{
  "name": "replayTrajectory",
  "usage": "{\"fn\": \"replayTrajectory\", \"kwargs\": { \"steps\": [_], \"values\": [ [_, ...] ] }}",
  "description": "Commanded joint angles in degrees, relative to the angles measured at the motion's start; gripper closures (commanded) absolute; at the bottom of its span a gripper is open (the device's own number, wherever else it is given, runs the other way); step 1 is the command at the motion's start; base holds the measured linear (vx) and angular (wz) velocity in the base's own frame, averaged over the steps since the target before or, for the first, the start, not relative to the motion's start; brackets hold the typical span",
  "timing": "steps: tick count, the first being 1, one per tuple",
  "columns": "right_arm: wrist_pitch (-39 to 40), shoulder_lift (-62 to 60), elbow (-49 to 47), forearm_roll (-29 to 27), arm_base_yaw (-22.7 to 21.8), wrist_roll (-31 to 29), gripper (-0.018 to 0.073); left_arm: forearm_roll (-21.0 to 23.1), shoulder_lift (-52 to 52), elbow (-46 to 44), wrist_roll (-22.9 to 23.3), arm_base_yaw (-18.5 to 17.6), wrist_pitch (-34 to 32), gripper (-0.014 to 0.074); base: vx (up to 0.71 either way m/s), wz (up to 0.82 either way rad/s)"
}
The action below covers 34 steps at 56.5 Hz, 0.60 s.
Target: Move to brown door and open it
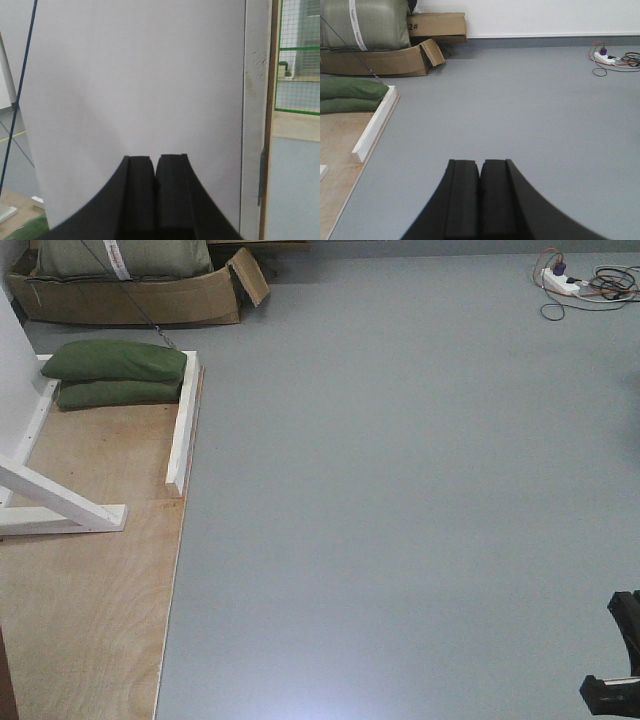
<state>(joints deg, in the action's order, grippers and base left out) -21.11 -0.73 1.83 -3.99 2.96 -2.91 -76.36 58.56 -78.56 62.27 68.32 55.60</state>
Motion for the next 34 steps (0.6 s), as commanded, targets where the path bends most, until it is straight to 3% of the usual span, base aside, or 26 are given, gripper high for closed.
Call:
{"fn": "replayTrajectory", "kwargs": {
  "steps": [1, 9, 34],
  "values": [
    [4.5, -0.3, 0.2, 0.2, 0.1, -0.4, 0.0559, 0.0, -2.4, -1.7, 0.5, -0.3, -4.9, 0.053, 0.0, 0.0],
    [4.5, -0.3, 0.2, 0.2, 0.1, -0.4, 0.0559, 7.0, -3.6, -1.7, 0.4, -0.4, -9.1, 0.053, 0.0, 0.0],
    [4.5, -0.3, 0.2, 0.2, 0.1, -0.4, 0.0559, 26.1, -4.3, -1.5, 0.4, -4.9, -9.9, 0.053, 0.0, 0.0]
  ]
}}
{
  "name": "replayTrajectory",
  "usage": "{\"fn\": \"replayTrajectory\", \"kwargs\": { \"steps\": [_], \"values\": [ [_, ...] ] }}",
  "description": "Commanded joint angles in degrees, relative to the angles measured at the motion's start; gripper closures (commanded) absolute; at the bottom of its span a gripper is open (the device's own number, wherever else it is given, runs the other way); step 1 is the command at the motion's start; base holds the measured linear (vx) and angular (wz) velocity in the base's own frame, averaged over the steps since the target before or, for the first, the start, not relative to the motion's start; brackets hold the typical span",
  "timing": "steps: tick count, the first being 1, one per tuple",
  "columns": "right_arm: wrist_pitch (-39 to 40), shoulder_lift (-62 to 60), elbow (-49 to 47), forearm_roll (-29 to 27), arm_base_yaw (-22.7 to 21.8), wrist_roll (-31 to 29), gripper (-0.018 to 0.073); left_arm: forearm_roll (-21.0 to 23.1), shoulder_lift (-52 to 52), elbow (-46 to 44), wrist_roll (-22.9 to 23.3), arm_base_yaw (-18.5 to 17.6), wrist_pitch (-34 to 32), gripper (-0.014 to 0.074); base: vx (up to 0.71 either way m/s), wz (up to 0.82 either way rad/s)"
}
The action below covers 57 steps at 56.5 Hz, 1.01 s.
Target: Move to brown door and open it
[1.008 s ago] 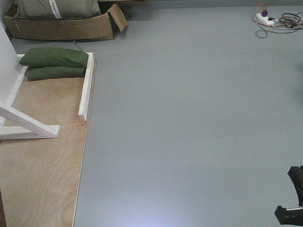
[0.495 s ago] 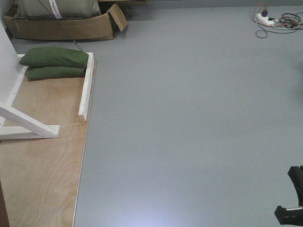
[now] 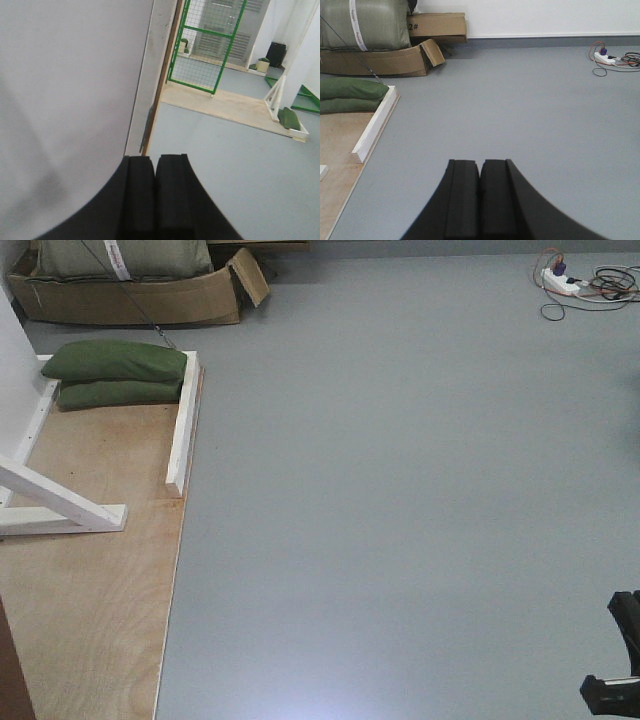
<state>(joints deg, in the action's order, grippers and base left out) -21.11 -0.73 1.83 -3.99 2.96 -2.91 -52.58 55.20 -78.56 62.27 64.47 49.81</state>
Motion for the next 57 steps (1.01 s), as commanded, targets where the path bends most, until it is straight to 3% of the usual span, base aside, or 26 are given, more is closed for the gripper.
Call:
{"fn": "replayTrajectory", "kwargs": {
  "steps": [1, 8, 9, 17, 31, 46, 57],
  "values": [
    [4.5, -0.3, 0.2, 0.2, 0.1, -0.4, 0.0559, 3.2, -1.0, -1.5, 0.4, -1.1, -4.3, 0.053, 0.0, 0.0],
    [4.5, -0.3, 0.2, 0.2, 0.1, -0.4, 0.0559, 8.9, -2.1, -1.5, 0.4, -1.1, -5.6, 0.053, 0.0, 0.0],
    [4.5, -0.3, 0.2, 0.2, 0.1, -0.4, 0.0559, 11.7, -2.5, -1.5, 0.4, -1.1, -6.2, 0.053, 0.0, 0.0],
    [4.5, -0.3, 0.2, 0.2, 0.1, -0.4, 0.0559, 20.0, -3.4, -1.5, 0.4, -1.2, -7.2, 0.053, 0.0, 0.0],
    [4.5, -0.3, 0.2, 0.2, 0.1, -0.4, 0.0559, 33.5, -3.6, -1.5, 0.3, -4.3, -7.4, 0.053, 0.0, 0.0],
    [4.5, -0.3, 0.2, 0.2, 0.1, -0.4, 0.0559, 44.8, -3.6, -1.5, 0.3, -7.9, -7.4, 0.053, 0.0, 0.0],
    [4.5, -0.3, 0.2, 0.2, 0.1, -0.4, 0.0559, 50.4, -3.5, -1.5, 0.0, -11.3, -7.4, 0.053, 0.0, 0.0]
  ]
}}
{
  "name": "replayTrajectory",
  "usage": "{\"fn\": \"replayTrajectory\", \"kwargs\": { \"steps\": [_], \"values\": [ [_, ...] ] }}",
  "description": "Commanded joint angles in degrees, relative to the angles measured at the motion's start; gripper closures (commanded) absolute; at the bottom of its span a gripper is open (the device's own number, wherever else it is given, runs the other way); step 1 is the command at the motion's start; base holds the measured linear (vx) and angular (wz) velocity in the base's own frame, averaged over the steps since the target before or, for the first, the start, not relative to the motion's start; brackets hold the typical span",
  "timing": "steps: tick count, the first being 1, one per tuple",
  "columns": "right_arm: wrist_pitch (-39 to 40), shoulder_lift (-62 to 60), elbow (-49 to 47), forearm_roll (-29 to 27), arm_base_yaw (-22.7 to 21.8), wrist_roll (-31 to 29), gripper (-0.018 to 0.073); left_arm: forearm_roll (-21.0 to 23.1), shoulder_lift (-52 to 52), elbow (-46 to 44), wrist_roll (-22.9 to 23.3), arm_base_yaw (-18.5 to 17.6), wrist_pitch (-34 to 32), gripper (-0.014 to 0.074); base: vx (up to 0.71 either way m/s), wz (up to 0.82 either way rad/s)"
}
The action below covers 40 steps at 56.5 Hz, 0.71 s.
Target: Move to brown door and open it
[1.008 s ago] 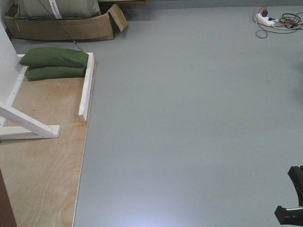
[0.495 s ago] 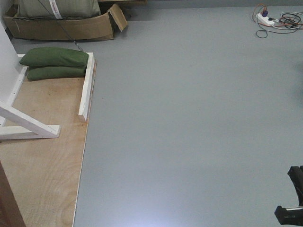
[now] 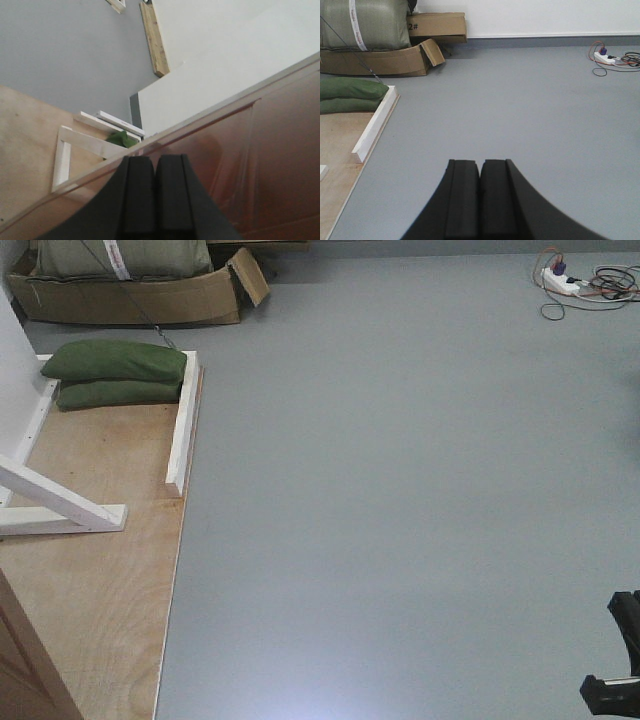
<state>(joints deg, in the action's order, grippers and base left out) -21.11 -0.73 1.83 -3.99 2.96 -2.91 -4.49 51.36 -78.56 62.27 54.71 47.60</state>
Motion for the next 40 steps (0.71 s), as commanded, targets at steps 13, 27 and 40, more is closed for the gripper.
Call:
{"fn": "replayTrajectory", "kwargs": {
  "steps": [13, 27, 40],
  "values": [
    [4.5, -0.3, 0.2, 0.2, 0.1, -0.4, 0.0559, 7.6, 1.3, -1.5, 0.0, -8.0, -5.7, 0.053, 0.0, 0.0],
    [4.5, -0.3, 0.2, 0.2, 0.1, -0.4, 0.0559, 8.1, 1.8, -1.5, -0.2, -15.3, -10.3, 0.053, 0.0, 0.0],
    [4.5, -0.3, 0.2, 0.2, 0.1, -0.4, 0.0559, 8.2, 2.6, -1.5, -10.1, -22.0, -15.2, 0.053, 0.0, 0.0]
  ]
}}
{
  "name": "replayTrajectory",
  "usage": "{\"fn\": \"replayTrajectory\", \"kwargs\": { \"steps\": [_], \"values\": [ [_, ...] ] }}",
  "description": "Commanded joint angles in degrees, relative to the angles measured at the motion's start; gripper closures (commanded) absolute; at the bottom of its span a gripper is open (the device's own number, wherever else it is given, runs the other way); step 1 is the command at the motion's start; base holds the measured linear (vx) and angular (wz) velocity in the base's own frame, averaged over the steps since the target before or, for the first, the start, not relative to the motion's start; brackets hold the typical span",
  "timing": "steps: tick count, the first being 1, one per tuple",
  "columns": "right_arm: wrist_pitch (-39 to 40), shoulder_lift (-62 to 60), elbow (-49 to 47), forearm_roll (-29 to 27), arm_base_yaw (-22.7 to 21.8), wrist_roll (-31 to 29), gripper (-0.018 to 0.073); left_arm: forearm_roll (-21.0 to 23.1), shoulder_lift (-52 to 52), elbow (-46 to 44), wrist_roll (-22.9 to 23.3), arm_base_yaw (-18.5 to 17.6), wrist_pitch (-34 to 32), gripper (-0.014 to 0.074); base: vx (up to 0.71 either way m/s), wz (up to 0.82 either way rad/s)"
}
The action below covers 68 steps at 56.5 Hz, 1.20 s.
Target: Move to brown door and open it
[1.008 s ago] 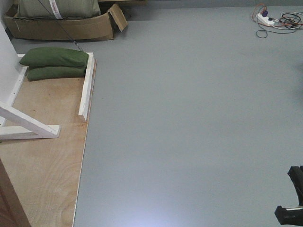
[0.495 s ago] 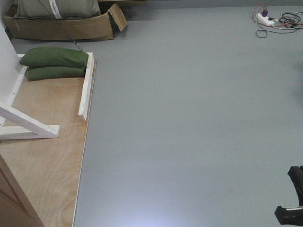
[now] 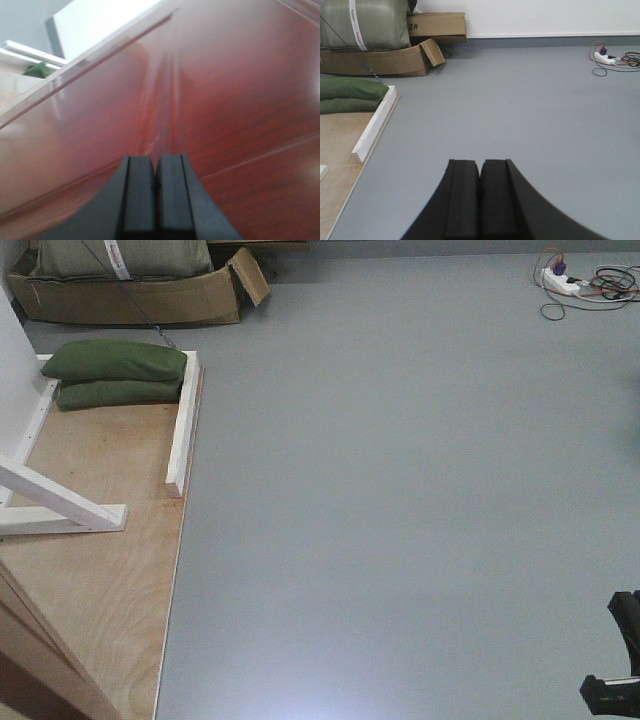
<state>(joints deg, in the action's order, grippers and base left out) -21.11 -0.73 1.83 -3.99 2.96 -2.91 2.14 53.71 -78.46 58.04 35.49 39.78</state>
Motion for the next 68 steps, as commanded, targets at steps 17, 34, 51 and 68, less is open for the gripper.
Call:
{"fn": "replayTrajectory", "kwargs": {
  "steps": [17, 34, 51, 68],
  "values": [
    [4.5, -0.3, 0.2, 0.2, 0.1, -0.4, 0.0559, 1.5, 1.2, -1.6, -17.2, -11.7, -15.3, 0.053, 0.0, 0.0],
    [4.5, -0.3, 0.2, 0.2, 0.1, -0.4, 0.0559, 1.5, 4.1, -1.6, -28.9, -21.7, -24.1, 0.053, 0.0, 0.0],
    [4.5, -0.3, 0.2, 0.2, 0.1, -0.4, 0.0559, 1.5, 7.3, -1.6, -29.9, -27.0, -31.6, 0.053, 0.0, 0.0],
    [4.5, -0.3, 0.2, 0.2, 0.1, -0.4, 0.0559, 1.5, 12.1, -1.6, -38.3, -32.4, -37.3, 0.053, 0.0, 0.0]
  ]
}}
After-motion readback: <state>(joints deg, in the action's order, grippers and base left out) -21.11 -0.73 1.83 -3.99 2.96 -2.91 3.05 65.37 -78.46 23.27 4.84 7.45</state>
